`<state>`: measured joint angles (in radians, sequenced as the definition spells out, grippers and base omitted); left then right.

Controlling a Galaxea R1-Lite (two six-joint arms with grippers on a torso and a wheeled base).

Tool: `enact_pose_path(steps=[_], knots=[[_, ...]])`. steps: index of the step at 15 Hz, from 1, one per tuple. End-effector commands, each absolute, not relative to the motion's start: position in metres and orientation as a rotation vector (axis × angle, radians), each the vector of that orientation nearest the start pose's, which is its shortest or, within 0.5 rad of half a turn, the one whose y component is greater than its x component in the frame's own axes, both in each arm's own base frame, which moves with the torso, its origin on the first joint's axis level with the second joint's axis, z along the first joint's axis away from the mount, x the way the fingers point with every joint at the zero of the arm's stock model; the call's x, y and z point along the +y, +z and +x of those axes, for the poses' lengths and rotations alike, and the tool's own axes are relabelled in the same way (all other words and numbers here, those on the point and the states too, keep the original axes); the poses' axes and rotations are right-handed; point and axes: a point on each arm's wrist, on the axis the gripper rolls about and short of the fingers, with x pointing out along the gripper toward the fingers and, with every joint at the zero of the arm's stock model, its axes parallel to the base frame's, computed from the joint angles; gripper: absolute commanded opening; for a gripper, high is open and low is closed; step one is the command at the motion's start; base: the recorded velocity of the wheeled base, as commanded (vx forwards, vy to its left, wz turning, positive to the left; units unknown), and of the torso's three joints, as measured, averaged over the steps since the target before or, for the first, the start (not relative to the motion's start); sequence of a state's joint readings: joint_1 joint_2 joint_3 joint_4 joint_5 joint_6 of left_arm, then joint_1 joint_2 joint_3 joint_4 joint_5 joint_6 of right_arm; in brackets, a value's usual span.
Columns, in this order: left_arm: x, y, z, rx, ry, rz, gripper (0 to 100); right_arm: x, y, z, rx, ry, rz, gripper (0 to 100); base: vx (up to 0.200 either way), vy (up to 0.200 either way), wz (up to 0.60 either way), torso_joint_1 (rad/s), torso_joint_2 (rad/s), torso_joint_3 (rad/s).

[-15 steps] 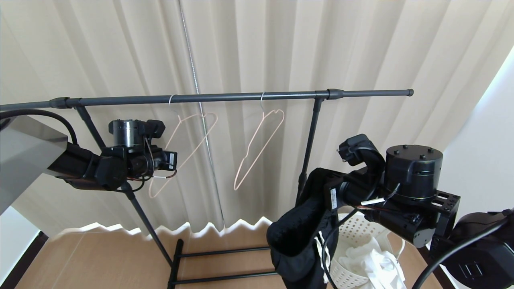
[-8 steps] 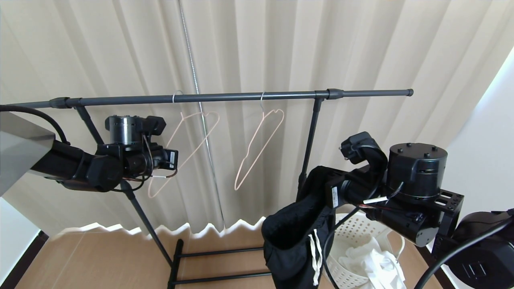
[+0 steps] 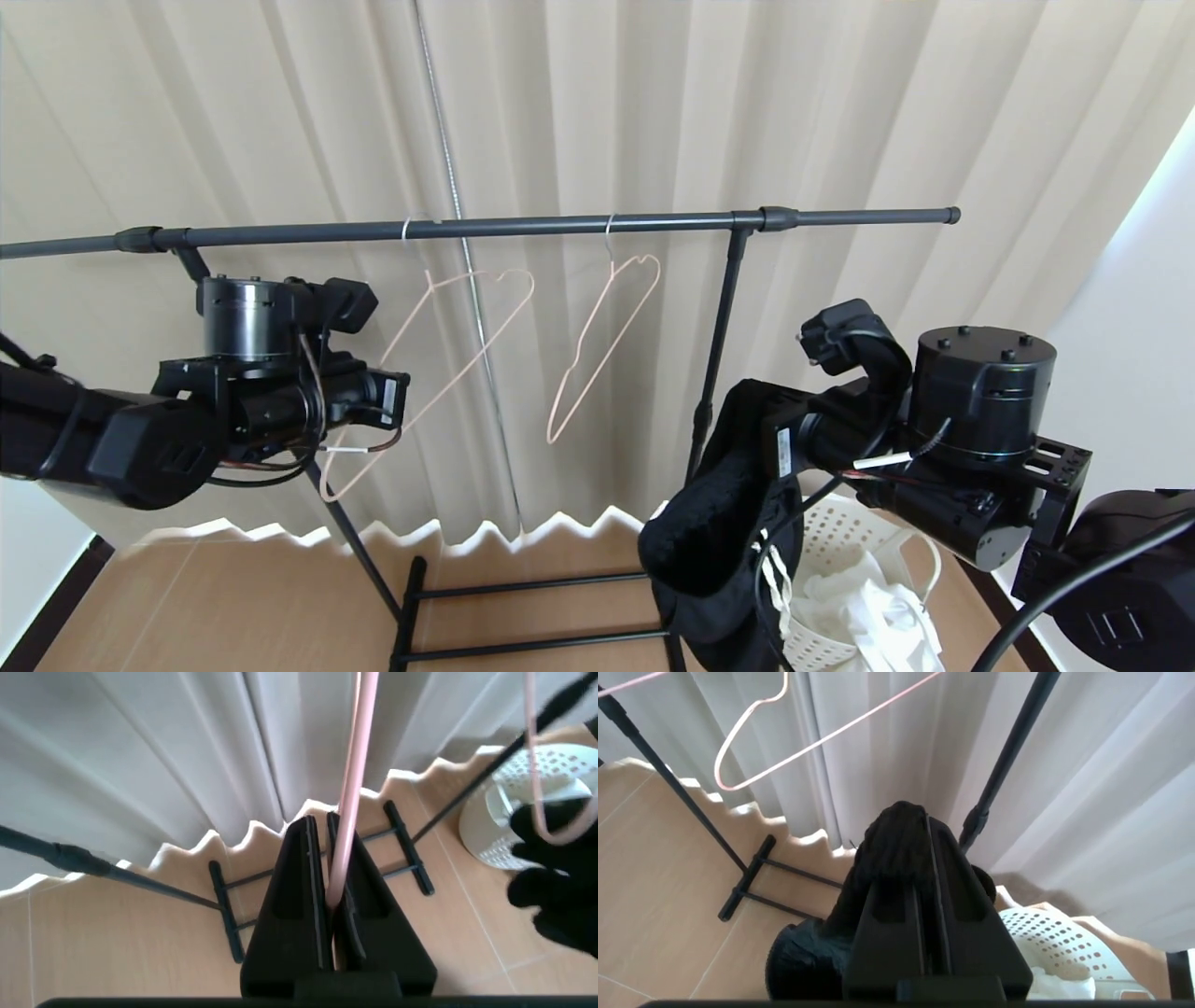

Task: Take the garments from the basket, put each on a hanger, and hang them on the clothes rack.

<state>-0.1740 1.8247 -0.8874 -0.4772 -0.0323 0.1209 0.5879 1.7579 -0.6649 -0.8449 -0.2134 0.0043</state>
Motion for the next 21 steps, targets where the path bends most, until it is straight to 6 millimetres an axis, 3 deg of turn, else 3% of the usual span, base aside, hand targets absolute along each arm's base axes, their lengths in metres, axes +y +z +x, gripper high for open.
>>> enact_pose_path(steps=[1, 7, 12, 21], knots=[[-0.063, 0.165, 0.282, 0.413, -0.272, 0.159, 0, 0.163, 0.152, 0.253, 0.221, 0.369, -0.089, 0, 0.0, 0.0, 0.0, 0.0, 0.0, 0.0], [-0.068, 0.172, 0.201, 0.342, -0.387, 0.21, 0, 0.163, 0.155, 0.255, 0.206, 0.319, -0.092, 0, 0.0, 0.0, 0.0, 0.0, 0.0, 0.0], [-0.079, 0.172, 0.169, 0.296, -0.511, 0.218, 0, 0.162, 0.157, 0.261, 0.198, 0.272, -0.092, 0, 0.0, 0.0, 0.0, 0.0, 0.0, 0.0], [-0.111, 0.146, 0.15, 0.385, -0.725, 0.279, 0, 0.17, 0.161, 0.291, 0.151, 0.005, -0.095, 0, 0.0, 0.0, 0.0, 0.0, 0.0, 0.0]])
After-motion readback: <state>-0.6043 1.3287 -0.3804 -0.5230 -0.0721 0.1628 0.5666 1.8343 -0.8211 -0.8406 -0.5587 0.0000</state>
